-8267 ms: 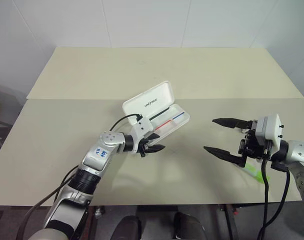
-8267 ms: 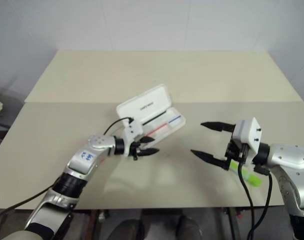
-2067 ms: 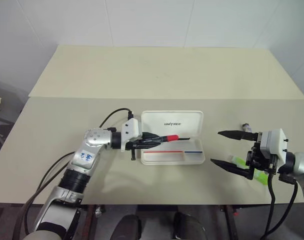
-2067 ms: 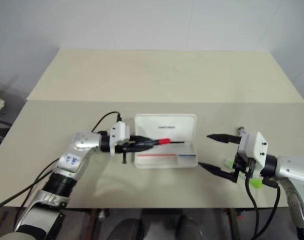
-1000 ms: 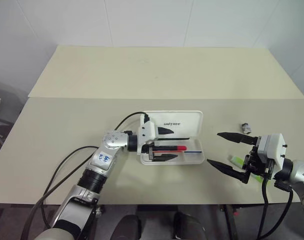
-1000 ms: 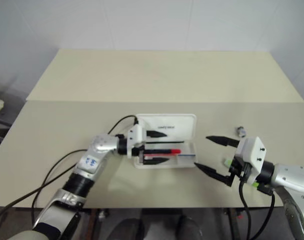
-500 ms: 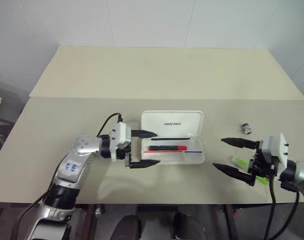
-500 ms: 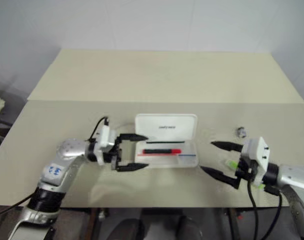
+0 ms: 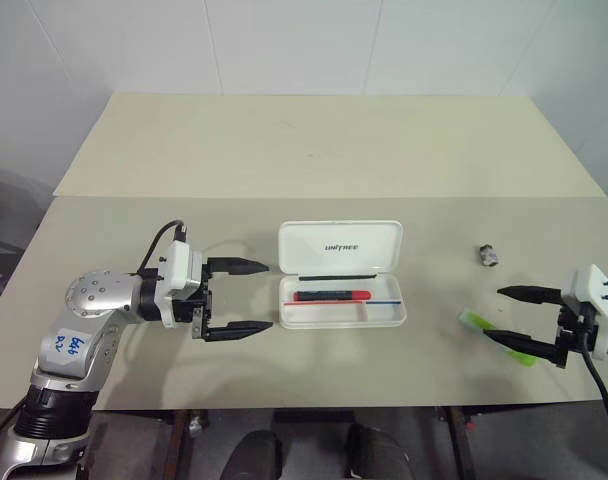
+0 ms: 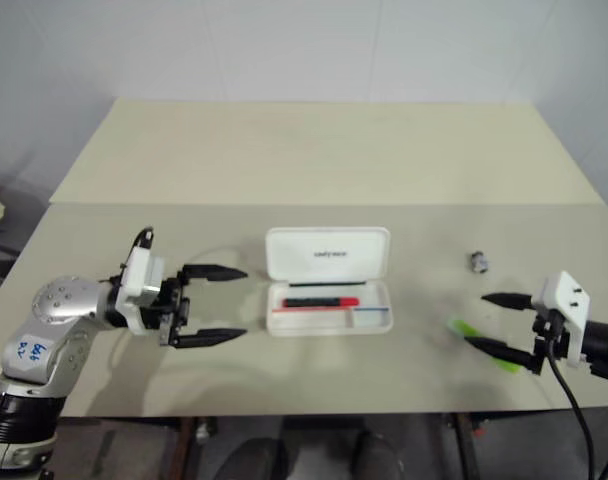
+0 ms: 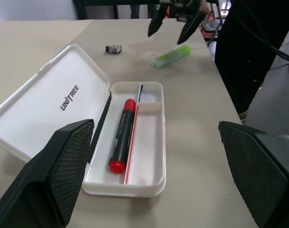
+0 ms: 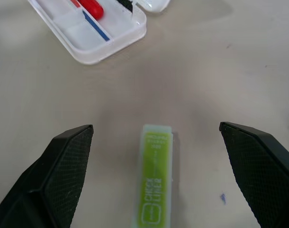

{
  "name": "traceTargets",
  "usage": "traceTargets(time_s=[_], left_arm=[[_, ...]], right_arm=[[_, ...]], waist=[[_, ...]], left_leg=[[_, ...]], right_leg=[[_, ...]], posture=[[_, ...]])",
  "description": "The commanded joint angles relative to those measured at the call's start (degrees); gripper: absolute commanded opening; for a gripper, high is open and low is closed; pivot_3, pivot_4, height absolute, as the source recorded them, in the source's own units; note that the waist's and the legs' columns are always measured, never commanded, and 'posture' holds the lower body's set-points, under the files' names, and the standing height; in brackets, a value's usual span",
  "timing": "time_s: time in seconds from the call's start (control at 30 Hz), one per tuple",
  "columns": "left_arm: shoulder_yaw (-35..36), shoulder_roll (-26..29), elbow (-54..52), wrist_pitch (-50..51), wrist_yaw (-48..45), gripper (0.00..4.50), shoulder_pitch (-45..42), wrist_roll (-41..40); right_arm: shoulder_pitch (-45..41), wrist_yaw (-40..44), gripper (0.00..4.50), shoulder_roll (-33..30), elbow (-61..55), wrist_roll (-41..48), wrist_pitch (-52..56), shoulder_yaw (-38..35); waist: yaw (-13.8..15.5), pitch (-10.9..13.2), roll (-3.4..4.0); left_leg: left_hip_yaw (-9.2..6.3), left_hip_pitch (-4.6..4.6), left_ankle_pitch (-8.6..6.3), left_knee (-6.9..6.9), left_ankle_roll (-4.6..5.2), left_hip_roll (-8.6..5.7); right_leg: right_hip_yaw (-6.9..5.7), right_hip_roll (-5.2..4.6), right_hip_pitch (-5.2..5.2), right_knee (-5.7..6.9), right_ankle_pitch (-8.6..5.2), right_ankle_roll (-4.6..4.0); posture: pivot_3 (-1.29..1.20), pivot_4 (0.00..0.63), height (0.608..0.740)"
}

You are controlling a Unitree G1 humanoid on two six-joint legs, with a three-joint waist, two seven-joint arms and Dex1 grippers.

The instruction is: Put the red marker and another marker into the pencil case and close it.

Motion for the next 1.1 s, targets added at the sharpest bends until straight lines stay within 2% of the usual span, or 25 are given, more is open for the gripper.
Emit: traceTargets(time_s=[0.03,0.37,0.5,0.73,0.93,1.1], left_arm=[[2.84,1.68,-3.70,0.81,0.38,4.49,-0.05,-2.42],[5.59,3.87,-3.89,0.93,0.43,4.49,0.81,-2.52],[5.36,3.69,-3.51,0.56,0.24,4.50,0.58,-2.33],[4.46,2.98,-1.90,-0.28,-0.60,4.50,-0.27,-2.12],[4.01,-0.55,4.31,-3.27,0.88,4.50,0.03,-0.33],[3.65,-1.49,4.79,-4.70,0.54,4.50,1.68,0.25]], right_arm=[[-0.29,1.14,4.50,0.83,4.40,-1.57,-3.84,0.61],[0.00,2.66,4.50,2.53,20.61,-6.20,-15.10,2.84],[-0.82,3.85,3.57,3.49,24.18,-7.03,-19.39,4.24],[-2.73,3.51,1.26,5.68,23.65,-6.33,-22.19,4.75],[-4.99,2.18,1.26,7.13,17.89,-5.06,-21.42,5.34],[-7.76,1.76,1.26,6.89,12.22,-3.49,-19.19,5.21]], waist=[[-0.11,0.00,0.00],[-0.35,0.00,0.01],[-0.32,-0.02,-0.02],[-0.95,-0.12,-0.22],[-1.64,-0.09,-0.16],[-1.82,0.04,0.15]], left_leg=[[0.00,-0.01,0.00,0.00,0.00,-0.01],[0.07,0.11,-0.01,-0.01,-0.01,0.00],[0.02,0.10,-0.01,0.07,-0.02,0.01],[0.05,0.11,-0.04,0.21,-0.08,0.12],[0.09,0.17,-0.06,0.40,-0.38,0.64],[0.21,0.10,0.00,0.28,-0.48,0.77]], right_leg=[[0.01,-0.01,0.00,0.00,0.00,0.00],[0.03,0.00,0.12,-0.05,0.01,0.01],[0.02,0.00,0.14,-0.03,0.02,0.02],[0.10,0.11,0.19,-0.04,0.11,-0.04],[0.17,0.67,0.19,-0.03,0.30,-0.38],[0.25,0.78,-0.06,0.01,0.33,-0.51]], posture=[[0.00,0.150,0.740],[0.00,0.150,0.740],[0.00,0.150,0.740],[0.00,0.150,0.740],[0.00,0.150,0.740],[0.00,0.150,0.740]])
